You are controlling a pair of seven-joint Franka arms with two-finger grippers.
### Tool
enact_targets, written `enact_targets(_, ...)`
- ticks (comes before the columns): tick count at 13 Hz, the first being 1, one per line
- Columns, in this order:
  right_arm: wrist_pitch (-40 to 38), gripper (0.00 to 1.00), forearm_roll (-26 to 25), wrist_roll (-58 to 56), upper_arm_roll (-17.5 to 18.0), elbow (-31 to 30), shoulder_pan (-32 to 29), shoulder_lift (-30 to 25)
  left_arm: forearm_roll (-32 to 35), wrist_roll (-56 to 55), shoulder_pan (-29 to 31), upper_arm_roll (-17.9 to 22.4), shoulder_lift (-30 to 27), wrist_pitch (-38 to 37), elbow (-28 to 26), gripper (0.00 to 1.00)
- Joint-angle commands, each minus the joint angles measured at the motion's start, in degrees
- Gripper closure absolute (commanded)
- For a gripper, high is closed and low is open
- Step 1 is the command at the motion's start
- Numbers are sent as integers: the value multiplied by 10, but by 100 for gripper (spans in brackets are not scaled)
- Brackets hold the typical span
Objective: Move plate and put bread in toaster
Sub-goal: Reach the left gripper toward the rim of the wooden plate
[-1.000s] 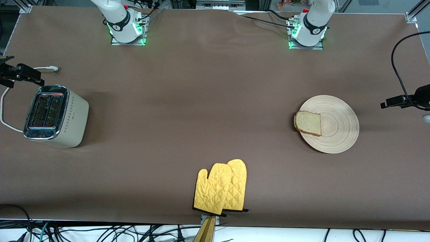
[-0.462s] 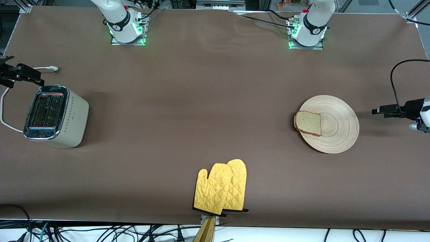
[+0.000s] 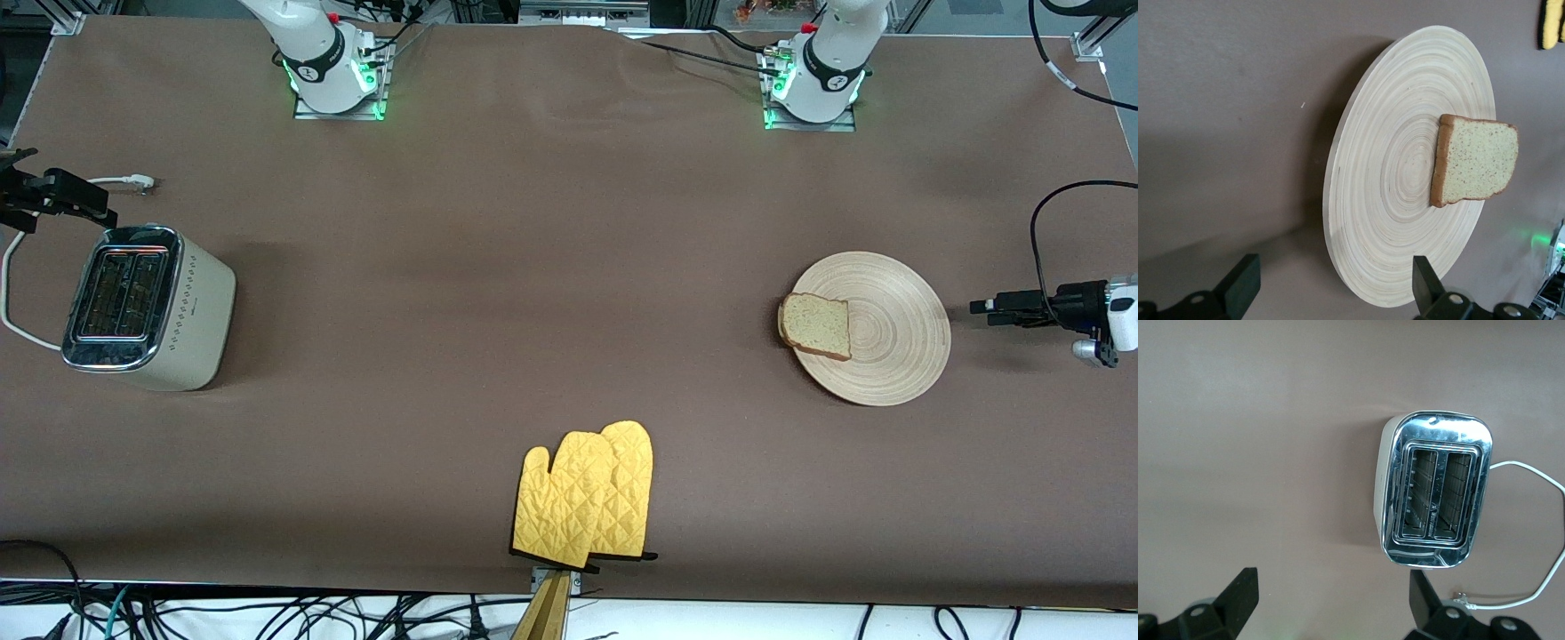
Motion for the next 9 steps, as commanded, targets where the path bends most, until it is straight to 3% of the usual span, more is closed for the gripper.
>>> enact_targets(1, -12, 0, -3, 3, 2, 16, -3, 5, -36, 34, 9, -8, 26, -30, 22, 0)
enact_targets(9, -13, 0, -3, 3, 2, 16, -3, 5, -80, 64, 18, -8, 58, -36, 14, 0)
